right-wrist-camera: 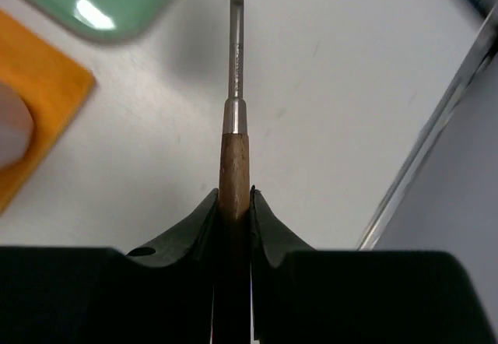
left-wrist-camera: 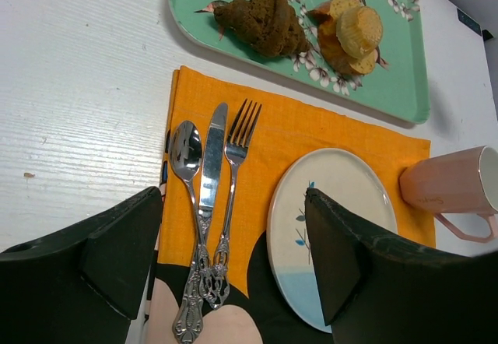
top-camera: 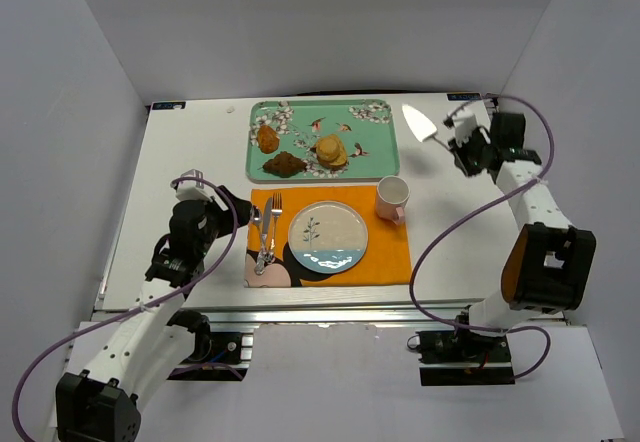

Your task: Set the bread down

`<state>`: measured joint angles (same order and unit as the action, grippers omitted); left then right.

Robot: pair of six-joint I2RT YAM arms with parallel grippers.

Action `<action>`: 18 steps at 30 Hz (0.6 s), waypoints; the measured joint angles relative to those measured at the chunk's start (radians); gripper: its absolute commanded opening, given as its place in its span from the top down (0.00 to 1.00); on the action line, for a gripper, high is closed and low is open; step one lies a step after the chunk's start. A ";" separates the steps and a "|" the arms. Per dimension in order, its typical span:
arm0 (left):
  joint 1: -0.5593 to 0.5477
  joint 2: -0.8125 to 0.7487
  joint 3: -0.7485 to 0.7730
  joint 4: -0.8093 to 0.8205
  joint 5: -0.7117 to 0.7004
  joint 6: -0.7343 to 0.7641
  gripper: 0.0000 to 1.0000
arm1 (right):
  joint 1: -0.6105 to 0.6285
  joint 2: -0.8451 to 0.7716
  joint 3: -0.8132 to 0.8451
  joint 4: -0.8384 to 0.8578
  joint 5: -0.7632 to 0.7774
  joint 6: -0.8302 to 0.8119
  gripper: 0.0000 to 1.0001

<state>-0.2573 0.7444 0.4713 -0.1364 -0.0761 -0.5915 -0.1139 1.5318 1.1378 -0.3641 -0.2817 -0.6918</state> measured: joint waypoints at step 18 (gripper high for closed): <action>0.000 -0.052 0.025 -0.022 -0.053 -0.003 0.17 | 0.525 0.471 0.832 -0.655 0.042 -0.274 1.00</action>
<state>-0.2573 0.6922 0.4961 -0.1581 -0.1291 -0.5945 0.4110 2.0029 1.9694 -1.0191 -0.2394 -0.9657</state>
